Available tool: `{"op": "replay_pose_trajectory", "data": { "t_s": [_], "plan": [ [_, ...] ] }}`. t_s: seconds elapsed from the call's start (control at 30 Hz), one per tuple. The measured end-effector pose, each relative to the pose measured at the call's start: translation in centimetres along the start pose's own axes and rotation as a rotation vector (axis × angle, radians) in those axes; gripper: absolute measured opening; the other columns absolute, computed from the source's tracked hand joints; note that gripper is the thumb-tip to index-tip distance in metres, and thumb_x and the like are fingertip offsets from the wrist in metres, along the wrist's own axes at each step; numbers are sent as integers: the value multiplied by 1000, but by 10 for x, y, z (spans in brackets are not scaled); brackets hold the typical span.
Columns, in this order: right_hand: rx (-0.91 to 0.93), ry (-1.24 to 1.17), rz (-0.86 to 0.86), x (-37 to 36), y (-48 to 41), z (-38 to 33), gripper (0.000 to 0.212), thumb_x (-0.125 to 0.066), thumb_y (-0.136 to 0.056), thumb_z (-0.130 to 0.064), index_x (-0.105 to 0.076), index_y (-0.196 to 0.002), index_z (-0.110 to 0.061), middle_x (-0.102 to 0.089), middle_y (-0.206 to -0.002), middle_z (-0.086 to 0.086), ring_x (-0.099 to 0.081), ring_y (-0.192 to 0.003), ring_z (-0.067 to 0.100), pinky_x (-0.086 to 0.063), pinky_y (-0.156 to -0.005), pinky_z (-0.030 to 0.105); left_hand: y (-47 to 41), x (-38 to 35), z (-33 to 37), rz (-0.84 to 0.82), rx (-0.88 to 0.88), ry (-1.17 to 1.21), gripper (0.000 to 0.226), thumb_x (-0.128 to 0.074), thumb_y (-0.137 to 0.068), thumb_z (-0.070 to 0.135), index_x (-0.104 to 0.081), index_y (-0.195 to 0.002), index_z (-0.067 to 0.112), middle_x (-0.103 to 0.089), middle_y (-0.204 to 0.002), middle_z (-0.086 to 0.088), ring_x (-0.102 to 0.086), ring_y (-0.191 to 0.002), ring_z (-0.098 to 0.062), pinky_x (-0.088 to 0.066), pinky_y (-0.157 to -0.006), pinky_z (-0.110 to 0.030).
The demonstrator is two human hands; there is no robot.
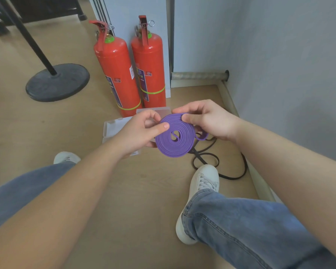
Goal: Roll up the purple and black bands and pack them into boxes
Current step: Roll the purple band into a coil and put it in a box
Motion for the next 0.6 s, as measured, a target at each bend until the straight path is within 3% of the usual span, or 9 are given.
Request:
{"op": "replay_pose_trajectory", "data": {
  "t_s": [0.07,0.23,0.3,0.37,0.5,0.6],
  "plan": [
    [-2,87,-37,-5,1,-4,27,-57,-103,-6,-71,-111,-28,-77,-90,-5,-68,-69,3,-53,-63,21,2,-5,0,-29,1,-5,18,-66,-96,21,-48,-94,18,-76,-88,-8,-75,-82,-20,-61,-64,-39],
    [-26,61,81,2,-2,-1,13,-73,-93,-17,-71,-105,-22,-78,-97,5,-76,-87,24,-63,-84,44,5,3,-5,59,-1,124,20,-70,-93,18,-50,-92,18,-78,-90,-6,-76,-80,-24,-62,-64,-45],
    [-48,23,127,7,-2,2,18,-77,-90,-22,-71,-106,-15,-78,-95,10,-76,-84,30,-64,-75,43,5,3,-5,103,-4,183,20,-70,-93,18,-50,-90,19,-78,-94,-7,-76,-83,-27,-62,-65,-48],
    [-87,-76,90,6,-1,5,20,-74,-93,-23,-71,-110,-15,-78,-96,11,-75,-82,25,-62,-69,39,4,3,-6,145,-3,239,20,-70,-93,18,-50,-90,18,-78,-98,-7,-76,-86,-28,-62,-66,-51],
    [-140,-302,47,2,0,14,23,-58,-104,-19,-69,-122,-12,-71,-103,14,-66,-90,26,-64,-76,42,3,11,-5,221,-5,317,20,-70,-93,18,-50,-89,19,-77,-98,-3,-75,-83,-25,-60,-58,-42],
    [-111,-430,124,2,-2,15,6,-63,-100,-14,-64,-104,-9,-71,-94,10,-69,-87,26,-63,-73,36,3,14,-6,244,-1,384,18,-69,-94,18,-51,-90,19,-75,-101,-7,-75,-83,-24,-60,-57,-39]
  ]
}}
Point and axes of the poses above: each hand's wrist, its own y-axis away from the middle knuckle, its own x-axis out of the back of the hand, z = x × y, the point moved 8 cm from there along -y, towards the middle knuckle
